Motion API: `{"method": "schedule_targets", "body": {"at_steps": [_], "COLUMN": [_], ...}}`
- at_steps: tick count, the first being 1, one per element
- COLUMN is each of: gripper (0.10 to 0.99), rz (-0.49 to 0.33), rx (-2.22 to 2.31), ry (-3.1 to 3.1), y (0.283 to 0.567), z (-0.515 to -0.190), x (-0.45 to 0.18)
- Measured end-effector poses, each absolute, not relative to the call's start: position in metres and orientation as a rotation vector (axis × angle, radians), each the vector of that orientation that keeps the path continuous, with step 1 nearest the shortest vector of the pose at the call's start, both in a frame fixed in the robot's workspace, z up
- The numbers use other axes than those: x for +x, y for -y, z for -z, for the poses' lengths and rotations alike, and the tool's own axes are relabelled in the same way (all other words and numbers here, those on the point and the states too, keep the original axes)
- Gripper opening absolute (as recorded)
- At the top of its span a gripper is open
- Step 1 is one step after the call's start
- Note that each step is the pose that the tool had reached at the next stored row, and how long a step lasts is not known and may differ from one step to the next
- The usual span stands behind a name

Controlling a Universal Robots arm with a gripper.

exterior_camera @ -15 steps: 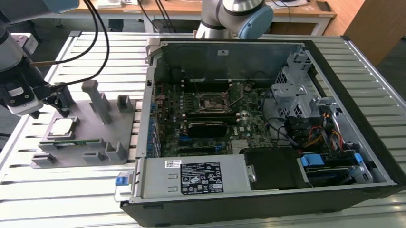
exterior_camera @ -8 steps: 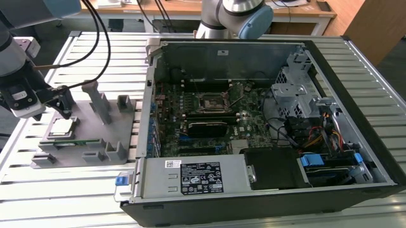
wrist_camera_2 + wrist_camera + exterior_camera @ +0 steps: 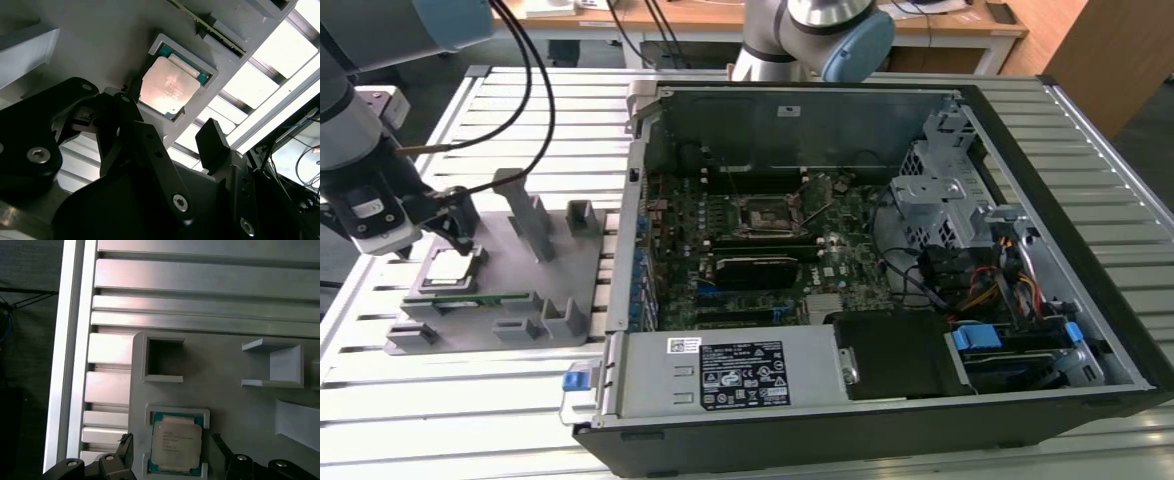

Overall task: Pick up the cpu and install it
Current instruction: 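Pick up the cpu and move it towards the insertion slot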

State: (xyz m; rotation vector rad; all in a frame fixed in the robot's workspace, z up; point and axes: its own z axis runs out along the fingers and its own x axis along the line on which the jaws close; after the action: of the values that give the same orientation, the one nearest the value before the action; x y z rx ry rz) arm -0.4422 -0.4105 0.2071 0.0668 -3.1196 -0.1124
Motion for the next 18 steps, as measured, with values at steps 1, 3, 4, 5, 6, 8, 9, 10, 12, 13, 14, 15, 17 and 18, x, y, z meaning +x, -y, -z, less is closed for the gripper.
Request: {"method": "schedule_targets", "body": {"at_steps": [1,3,4,5,6,8,9,10,12,13,14,15,17,18], "gripper": [0.706,0.706,0.706,0.706,0.706,0.706,0.706,0.706,0.706,0.706,0.706,0.706,0.706,0.706], "rz": [0.112,0.113,0.112,0.112,0.113,0.112,0.112,0.113,0.113,0.112,0.112,0.112,0.112,0.112], "rx": [0.067,0.067,0.067,0.067,0.067,0.066,0.067,0.067,0.067,0.067,0.067,0.067,0.067,0.067], "ry": [3.120,3.120,3.120,3.119,3.120,3.120,3.119,3.120,3.120,3.120,3.119,3.119,3.119,3.119], "y": [0.411,0.411,0.411,0.411,0.411,0.411,0.411,0.411,0.411,0.411,0.411,0.411,0.411,0.411], "z": [-0.206,-0.204,-0.203,-0.202,-0.201,-0.200,-0.199,-0.198,-0.196,-0.196,-0.195,-0.195,-0.194,-0.193], "x": [-0.442,-0.442,-0.442,-0.442,-0.442,-0.442,-0.442,-0.442,-0.442,-0.442,-0.442,-0.442,-0.441,-0.441]}}
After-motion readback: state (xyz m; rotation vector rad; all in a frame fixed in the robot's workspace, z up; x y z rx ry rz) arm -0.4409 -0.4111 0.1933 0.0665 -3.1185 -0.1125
